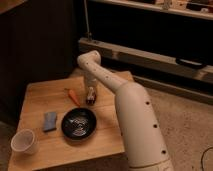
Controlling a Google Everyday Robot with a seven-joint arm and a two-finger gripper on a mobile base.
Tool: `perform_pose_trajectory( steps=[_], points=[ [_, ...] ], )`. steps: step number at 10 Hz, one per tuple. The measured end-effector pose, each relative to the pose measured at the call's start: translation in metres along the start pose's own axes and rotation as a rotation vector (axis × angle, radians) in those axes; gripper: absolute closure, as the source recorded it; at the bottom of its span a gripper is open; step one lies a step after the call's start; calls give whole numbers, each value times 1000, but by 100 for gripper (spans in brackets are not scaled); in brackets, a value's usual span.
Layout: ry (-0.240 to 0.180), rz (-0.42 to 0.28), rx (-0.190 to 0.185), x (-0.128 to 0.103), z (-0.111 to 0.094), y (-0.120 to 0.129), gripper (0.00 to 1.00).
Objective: Place the eraser on the white sponge
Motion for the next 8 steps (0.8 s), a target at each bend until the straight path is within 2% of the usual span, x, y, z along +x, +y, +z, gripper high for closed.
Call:
perform_pose_trajectory(
  steps=[2,4,6,7,8],
  points=[
    [74,-76,-16,10,-22,1,83],
    [140,-171,-8,11,-44,-13,83],
    [240,-310,7,9,-75,-28,83],
    [313,-438,30,3,-108,-50,83],
    [365,-533,46,-1,-132,-67,83]
  ],
)
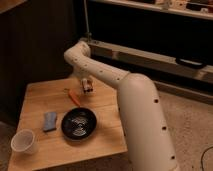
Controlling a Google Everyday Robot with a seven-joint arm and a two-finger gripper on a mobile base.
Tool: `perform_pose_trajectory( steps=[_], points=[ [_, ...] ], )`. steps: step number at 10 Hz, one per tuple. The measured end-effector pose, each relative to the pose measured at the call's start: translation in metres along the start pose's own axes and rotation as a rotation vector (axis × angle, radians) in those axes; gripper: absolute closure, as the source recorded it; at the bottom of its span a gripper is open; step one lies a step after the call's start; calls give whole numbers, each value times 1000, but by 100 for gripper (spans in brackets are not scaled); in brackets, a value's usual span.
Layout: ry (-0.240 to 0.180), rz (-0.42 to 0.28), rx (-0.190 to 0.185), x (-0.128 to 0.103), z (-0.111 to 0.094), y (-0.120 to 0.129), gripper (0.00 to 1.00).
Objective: Place the eraser on the white sponge
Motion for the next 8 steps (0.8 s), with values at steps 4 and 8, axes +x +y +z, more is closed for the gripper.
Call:
perform_pose_trajectory(
  steps=[4,8],
  points=[
    [256,-428,177,60,-76,-86,83],
    [405,-754,432,80,-122,-155,83]
  ],
)
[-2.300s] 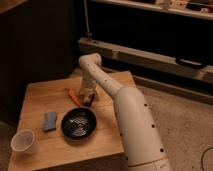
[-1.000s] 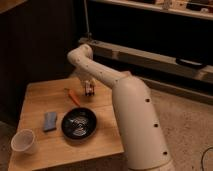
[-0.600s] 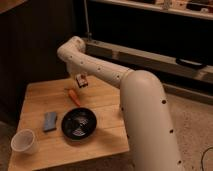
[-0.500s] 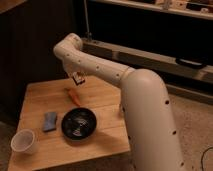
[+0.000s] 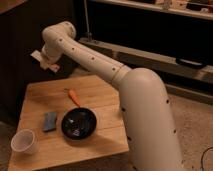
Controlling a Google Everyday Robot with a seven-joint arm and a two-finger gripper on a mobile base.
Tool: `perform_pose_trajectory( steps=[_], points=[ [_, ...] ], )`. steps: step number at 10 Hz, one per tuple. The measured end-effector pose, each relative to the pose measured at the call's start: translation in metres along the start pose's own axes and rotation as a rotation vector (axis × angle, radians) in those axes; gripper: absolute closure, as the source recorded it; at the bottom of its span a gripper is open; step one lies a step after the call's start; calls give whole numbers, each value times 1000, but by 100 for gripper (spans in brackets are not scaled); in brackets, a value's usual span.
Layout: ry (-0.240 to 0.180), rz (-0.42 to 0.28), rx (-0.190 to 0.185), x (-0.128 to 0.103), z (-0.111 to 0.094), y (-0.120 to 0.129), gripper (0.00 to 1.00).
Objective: Place the eraser on the white sponge
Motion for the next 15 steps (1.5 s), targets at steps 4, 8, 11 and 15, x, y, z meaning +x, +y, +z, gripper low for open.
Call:
perform_pose_trajectory(
  steps=[4,8,11,15],
  points=[
    [29,-39,26,9,-2,-8,83],
    [-28,-56,27,-9,14,-63,83],
    [-106,-85,46,-25,33,-132,83],
    [-345,-84,57,-77,77,-191,83]
  ],
)
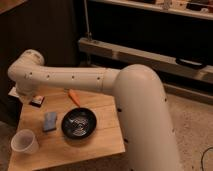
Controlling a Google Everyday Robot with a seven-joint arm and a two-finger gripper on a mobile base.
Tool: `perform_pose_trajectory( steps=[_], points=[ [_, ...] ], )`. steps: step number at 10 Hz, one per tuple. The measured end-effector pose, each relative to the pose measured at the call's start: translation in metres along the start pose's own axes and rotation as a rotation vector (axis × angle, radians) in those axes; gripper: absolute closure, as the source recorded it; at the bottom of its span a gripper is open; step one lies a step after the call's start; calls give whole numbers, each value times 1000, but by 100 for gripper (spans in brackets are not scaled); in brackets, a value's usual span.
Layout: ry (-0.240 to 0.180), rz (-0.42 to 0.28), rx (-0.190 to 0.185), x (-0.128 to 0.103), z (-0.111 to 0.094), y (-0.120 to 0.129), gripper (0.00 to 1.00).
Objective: Place the eraser on the white sponge
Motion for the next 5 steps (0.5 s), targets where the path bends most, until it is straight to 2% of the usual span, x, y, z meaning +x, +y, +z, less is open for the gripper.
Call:
perform_pose_trajectory(
  steps=[1,2,5],
  points=[
    [-23,14,6,-11,8,-1,83],
    [-13,35,16,-25,16,0,83],
    [56,84,11,-46,25,22,83]
  ],
)
